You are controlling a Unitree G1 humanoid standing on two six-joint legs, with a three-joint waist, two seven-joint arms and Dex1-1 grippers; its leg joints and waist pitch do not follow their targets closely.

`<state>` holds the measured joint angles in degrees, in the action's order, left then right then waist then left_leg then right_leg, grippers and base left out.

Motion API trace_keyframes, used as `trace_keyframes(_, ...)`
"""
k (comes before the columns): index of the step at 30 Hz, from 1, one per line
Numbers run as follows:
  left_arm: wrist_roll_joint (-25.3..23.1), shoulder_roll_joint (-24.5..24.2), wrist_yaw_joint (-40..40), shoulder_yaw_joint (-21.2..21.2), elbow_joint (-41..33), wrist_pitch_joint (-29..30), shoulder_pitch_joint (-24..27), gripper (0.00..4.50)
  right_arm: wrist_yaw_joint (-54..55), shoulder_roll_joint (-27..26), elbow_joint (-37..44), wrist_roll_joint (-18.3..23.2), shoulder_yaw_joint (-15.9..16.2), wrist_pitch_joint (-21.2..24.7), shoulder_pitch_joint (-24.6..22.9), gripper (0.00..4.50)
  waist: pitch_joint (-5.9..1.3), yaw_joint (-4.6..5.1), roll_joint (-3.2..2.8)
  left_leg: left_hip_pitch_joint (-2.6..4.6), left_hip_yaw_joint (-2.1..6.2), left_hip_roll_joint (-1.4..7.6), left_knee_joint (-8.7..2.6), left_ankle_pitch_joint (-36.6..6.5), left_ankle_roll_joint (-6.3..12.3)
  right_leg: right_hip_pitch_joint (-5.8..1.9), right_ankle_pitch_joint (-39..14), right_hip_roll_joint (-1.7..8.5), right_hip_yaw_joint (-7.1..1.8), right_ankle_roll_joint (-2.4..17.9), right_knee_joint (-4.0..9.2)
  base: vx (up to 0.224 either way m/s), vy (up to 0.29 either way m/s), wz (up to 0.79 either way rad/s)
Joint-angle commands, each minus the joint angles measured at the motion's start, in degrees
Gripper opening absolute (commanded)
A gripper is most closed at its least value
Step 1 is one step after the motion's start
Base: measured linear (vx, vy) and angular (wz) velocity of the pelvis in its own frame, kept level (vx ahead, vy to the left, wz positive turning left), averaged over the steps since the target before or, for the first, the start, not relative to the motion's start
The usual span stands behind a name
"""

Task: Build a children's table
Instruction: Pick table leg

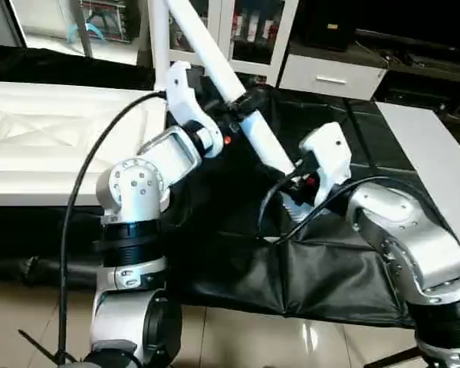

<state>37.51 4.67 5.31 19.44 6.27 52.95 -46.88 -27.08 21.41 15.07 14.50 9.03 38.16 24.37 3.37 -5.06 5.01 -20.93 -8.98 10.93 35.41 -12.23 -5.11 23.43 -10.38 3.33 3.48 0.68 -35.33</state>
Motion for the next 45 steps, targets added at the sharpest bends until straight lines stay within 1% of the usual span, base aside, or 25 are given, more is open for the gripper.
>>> trace_keyframes(1,-0.30,0.20,-1.58,0.21,1.28,-0.54,-1.39,3.30,0.75,-0.04,-0.13,-1.10,-0.18,-1.42,0.28,1.86,-3.90,0.04,-0.76,0.40,0.27,1.91,-4.15,-0.38,1.13,-3.94,-0.47,4.16,-2.98,11.07,3.08,0.000,0.000,0.00)
trace_keyframes(5,0.25,0.04,-1.44,-0.01,1.48,-0.75,-1.32,3.27,1.25,-0.20,-0.19,-1.64,-0.02,-1.66,0.14,1.86,-3.90,0.05,-0.80,0.48,0.26,1.96,-4.19,-1.25,0.86,-3.98,-1.01,4.19,-2.97,11.18,3.08,0.000,0.000,0.00)
trace_keyframes(6,0.33,0.40,-1.77,0.32,1.36,-1.20,-1.28,2.95,1.31,-0.19,-0.24,-2.06,0.27,-1.82,0.09,1.86,-3.89,0.02,-0.82,0.46,0.27,1.96,-4.22,-1.40,0.79,-4.02,-1.12,4.23,-2.97,11.06,3.09,0.000,0.000,0.00)
trace_keyframes(9,0.44,0.72,-1.84,0.64,1.38,-1.29,-1.31,2.80,1.21,-0.16,-0.31,-2.49,0.61,-2.00,0.10,1.86,-3.92,0.06,-0.72,0.42,0.26,1.94,-4.18,-1.18,0.77,-4.05,-0.73,4.23,-2.97,11.10,3.04,0.000,0.000,0.00)
trace_keyframes(11,0.60,0.71,-1.78,0.52,1.37,-1.25,-1.29,2.49,1.11,-0.17,-0.33,-2.54,0.78,-2.05,0.09,1.86,-3.90,0.07,-0.75,0.47,0.26,1.97,-4.19,-1.45,0.85,-4.01,-1.06,4.24,-2.95,11.08,3.07,0.000,0.000,0.00)
trace_keyframes(13,0.81,0.83,-2.00,0.50,1.29,-1.30,-1.27,2.37,0.81,-0.02,-0.36,-2.68,1.13,-2.24,0.07,1.86,-3.93,0.05,-0.71,0.46,0.25,1.92,-4.16,-1.49,0.86,-4.02,-1.21,4.18,-2.94,10.98,3.04,0.000,0.000,0.00)
trace_keyframes(15,1.08,0.87,-2.63,0.53,1.15,-1.66,-1.20,2.29,0.55,-0.25,-0.42,-3.06,1.32,-2.44,0.02,2.56,-3.91,0.08,-0.63,0.43,0.24,1.94,-4.16,-1.51,0.89,-4.01,-1.35,4.20,-2.94,10.92,3.10,0.000,0.000,0.00)
trace_keyframes(18,1.14,0.70,-2.85,0.64,1.16,-1.82,-1.18,2.01,0.19,-0.59,-0.56,-2.78,1.28,-2.50,0.00,2.65,-3.90,0.04,-0.69,0.48,0.23,1.97,-4.16,-1.94,0.91,-3.95,-1.87,4.24,-2.95,10.94,3.13,0.000,0.000,0.00)
trace_keyframes(20,1.14,0.54,-2.83,0.77,1.24,-1.93,-1.16,1.90,0.10,-0.67,-0.67,-2.68,1.28,-2.54,0.07,2.92,-3.90,0.07,-0.69,0.48,0.26,1.97,-4.20,-2.19,0.92,-3.95,-2.37,4.22,-2.91,10.65,3.18,0.000,0.000,0.00)
trace_keyframes(24,1.01,0.27,-3.11,1.17,1.47,-2.58,-1.11,1.79,0.05,-0.89,-1.08,-2.30,0.88,-2.66,0.36,3.19,-3.87,0.09,-0.70,0.50,0.22,1.94,-4.23,-2.76,0.69,-3.84,-3.29,4.17,-2.91,10.28,3.28,0.000,0.000,0.00)
trace_keyframes(27,1.12,-0.05,-3.27,1.39,1.60,-2.96,-1.13,1.78,0.07,-1.64,-0.99,-0.82,-0.56,-2.32,0.64,3.44,-3.83,0.12,-0.64,0.44,0.25,1.90,-4.29,-3.59,0.55,-3.83,-4.53,4.17,-2.85,9.86,3.40,0.000,0.000,0.00)
trace_keyframes(28,1.29,-0.47,-2.98,1.52,1.71,-3.08,-1.28,1.77,-0.69,-3.17,0.19,4.36,-4.61,0.09,1.27,3.54,-3.83,0.16,-0.68,0.55,0.16,1.88,-4.29,-4.28,0.95,-3.76,-4.91,4.16,-2.92,9.75,3.41,0.000,0.000,0.00)
trace_keyframes(29,1.39,-0.70,-2.82,1.59,1.77,-3.15,-1.37,1.77,-1.13,-4.02,0.86,7.27,-6.88,1.46,1.63,3.62,-3.88,0.11,-0.75,0.49,0.29,1.96,-4.30,-4.40,0.98,-3.72,-5.11,4.23,-2.87,9.75,3.35,0.000,0.000,0.00)
trace_keyframes(30,1.80,-1.38,-1.80,1.47,1.70,-2.85,-1.50,1.77,-1.74,-4.49,1.23,12.41,-11.40,4.93,2.75,3.69,-3.88,0.11,-0.70,0.52,0.26,1.96,-4.32,-4.37,1.12,-3.71,-5.06,4.14,-2.83,9.64,3.40,0.000,0.000,0.00)
trace_keyframes(31,2.09,-1.76,-1.19,1.35,1.58,-2.54,-1.56,1.77,-2.25,-4.19,1.10,14.61,-13.50,6.46,3.35,3.78,-3.97,0.03,-0.52,0.63,0.29,1.93,-4.27,-3.61,1.50,-3.72,-4.10,4.06,-2.79,9.77,3.16,0.000,0.000,0.00)
trace_keyframes(33,2.69,-2.51,0.02,1.08,1.34,-1.81,-1.67,1.77,-3.34,-3.03,0.47,17.95,-16.94,8.88,4.48,3.88,-3.99,-0.10,-0.78,0.64,0.27,1.94,-4.20,-2.64,1.48,-3.64,-2.80,4.00,-2.74,9.89,3.06,0.000,0.000,0.00)
trace_keyframes(34,3.53,-3.94,2.54,0.10,0.55,-0.27,-1.60,1.77,-5.81,0.18,-2.10,21.55,-20.67,13.72,6.03,3.99,-4.01,-0.07,-0.76,0.72,0.18,1.76,-4.15,-2.10,1.44,-3.74,-2.29,3.82,-2.70,10.09,3.02,0.000,0.000,0.00)
trace_keyframes(35,3.65,-4.22,3.01,-0.13,0.38,0.05,-1.57,1.77,-6.33,0.82,-2.60,22.09,-21.23,14.53,6.28,4.11,-4.08,-0.17,-0.97,0.83,0.20,1.71,-4.09,-1.87,1.48,-3.80,-1.92,3.75,-2.67,10.25,2.91,0.000,0.000,0.00)
trace_keyframes(37,4.05,-5.55,5.18,-1.26,-0.30,1.32,-1.42,1.77,-8.58,3.30,-4.69,24.64,-23.36,18.16,7.26,4.11,-4.05,-0.37,-0.84,0.45,0.00,1.63,-3.99,-1.02,1.18,-3.94,-1.34,4.00,-2.71,10.93,3.05,0.000,0.000,0.00)
trace_keyframes(40,4.54,-6.99,7.95,-2.58,-0.75,2.20,-1.34,1.77,-10.58,5.01,-5.89,26.39,-23.89,20.07,7.49,4.14,-4.13,-0.34,-0.75,0.42,0.01,1.66,-3.96,-0.83,1.32,-4.03,-2.86,4.13,-2.61,11.45,3.17,0.000,0.000,0.00)
trace_keyframes(41,4.62,-7.33,8.65,-2.90,-0.78,2.30,-1.38,1.77,-10.97,5.31,-6.12,26.61,-23.87,20.31,7.51,4.14,-4.11,-0.30,-0.74,0.36,-0.01,1.70,-3.96,-0.77,1.32,-4.03,-2.99,4.16,-2.63,11.58,3.21,0.000,0.000,0.00)
trace_keyframes(42,5.04,-8.74,11.84,-4.32,-1.06,2.73,-1.54,1.77,-12.48,6.43,-6.85,27.10,-23.41,21.19,7.49,4.14,-4.10,-0.32,-0.32,0.39,-0.03,1.69,-3.97,-1.02,1.38,-4.09,-4.28,4.19,-2.54,11.46,3.33,0.000,0.000,0.00)
trace_keyframes(43,5.00,-9.51,13.60,-5.27,-1.25,2.66,-1.56,1.77,-12.80,6.85,-6.97,27.85,-23.21,22.16,7.49,4.14,-4.10,-0.42,-0.45,0.44,-0.04,1.73,-4.00,-0.81,1.26,-3.96,-4.91,4.21,-2.58,11.32,3.32,0.000,0.000,0.00)
trace_keyframes(44,4.04,-10.96,17.56,-7.70,-1.63,1.21,-1.21,1.77,-14.13,7.38,-6.59,28.40,-22.24,22.58,7.05,4.14,-4.02,-0.39,-0.04,0.43,-0.08,1.76,-4.05,-0.98,1.29,-3.96,-5.64,4.18,-2.56,11.04,3.49,0.000,0.000,0.00)
trace_keyframes(45,3.34,-11.97,20.27,-9.38,-1.84,0.10,-0.94,1.77,-14.80,7.77,-6.22,29.17,-21.74,23.23,6.83,4.14,-4.03,-0.42,-0.33,0.38,-0.03,1.84,-4.12,-1.02,1.14,-3.96,-6.42,4.28,-2.58,10.72,3.33,0.000,0.000,0.00)
